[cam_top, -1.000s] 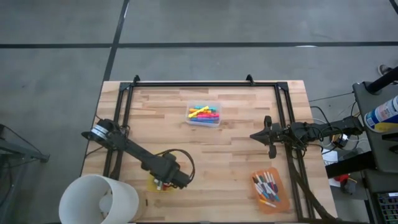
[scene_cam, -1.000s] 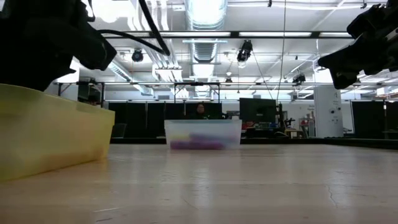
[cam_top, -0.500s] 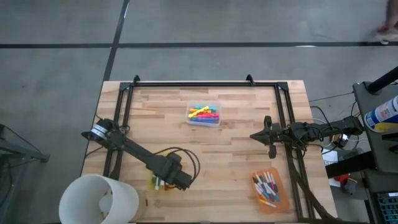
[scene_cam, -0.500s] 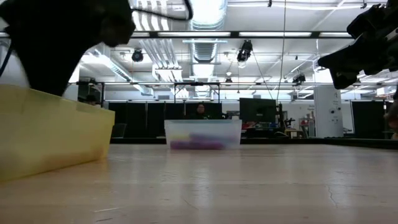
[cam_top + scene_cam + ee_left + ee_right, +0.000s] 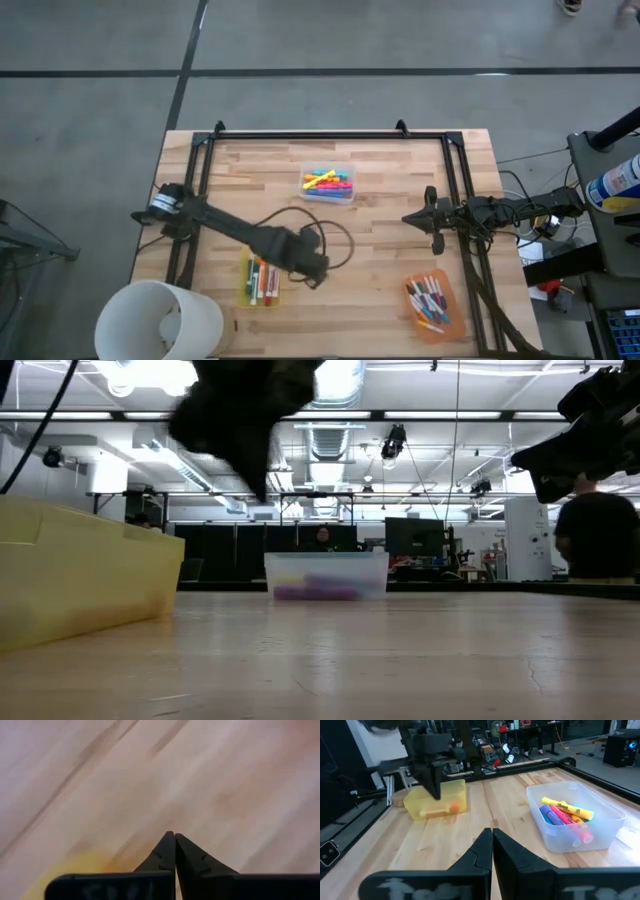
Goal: Pick & Place Markers
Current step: Return to Home Position
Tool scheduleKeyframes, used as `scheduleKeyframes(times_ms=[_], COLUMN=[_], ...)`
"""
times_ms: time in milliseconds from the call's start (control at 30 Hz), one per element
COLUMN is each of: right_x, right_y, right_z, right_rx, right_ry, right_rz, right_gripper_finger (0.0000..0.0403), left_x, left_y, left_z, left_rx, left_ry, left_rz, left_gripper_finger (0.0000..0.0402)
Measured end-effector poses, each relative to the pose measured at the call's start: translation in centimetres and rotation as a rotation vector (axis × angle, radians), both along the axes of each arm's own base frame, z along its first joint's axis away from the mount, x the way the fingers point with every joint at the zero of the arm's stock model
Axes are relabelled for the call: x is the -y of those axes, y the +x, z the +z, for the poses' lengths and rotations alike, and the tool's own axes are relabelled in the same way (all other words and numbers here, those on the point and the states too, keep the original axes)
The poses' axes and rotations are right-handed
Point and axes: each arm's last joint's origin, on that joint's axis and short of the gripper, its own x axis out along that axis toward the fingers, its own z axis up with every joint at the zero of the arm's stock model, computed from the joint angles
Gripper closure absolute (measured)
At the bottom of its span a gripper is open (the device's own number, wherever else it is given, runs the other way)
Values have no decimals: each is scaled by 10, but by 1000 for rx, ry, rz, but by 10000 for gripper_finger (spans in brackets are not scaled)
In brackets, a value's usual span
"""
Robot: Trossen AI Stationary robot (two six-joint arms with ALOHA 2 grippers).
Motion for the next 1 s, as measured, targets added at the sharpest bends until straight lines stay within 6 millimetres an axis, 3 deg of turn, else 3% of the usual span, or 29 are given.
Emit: scheduleKeyframes(times_ms=[233,367,467,600,733,867,1000], right_x=[0,0,0,0,0,0,0], right_y=[0,0,0,0,0,0,0], right_z=[0,0,0,0,0,-1,-1], right_rx=[0,0,0,-2,-6,-8,-8], right_ry=[0,0,0,0,-1,-2,-2], right_rz=[0,1,0,1,1,0,0], right_gripper_finger=[394,394,394,394,394,394,394], left_x=[-39,-65,-84,-105,-121,-127,-124], left_y=[49,49,27,-26,-83,-129,-162], left_z=[-7,-9,-6,0,0,-4,-2], left_rx=[426,686,840,872,869,937,1150], left_ry=[11,21,84,163,308,426,518], left_rz=[-235,-339,-392,-387,-242,-122,-279], left_gripper_finger=[401,401,401,401,401,401,401])
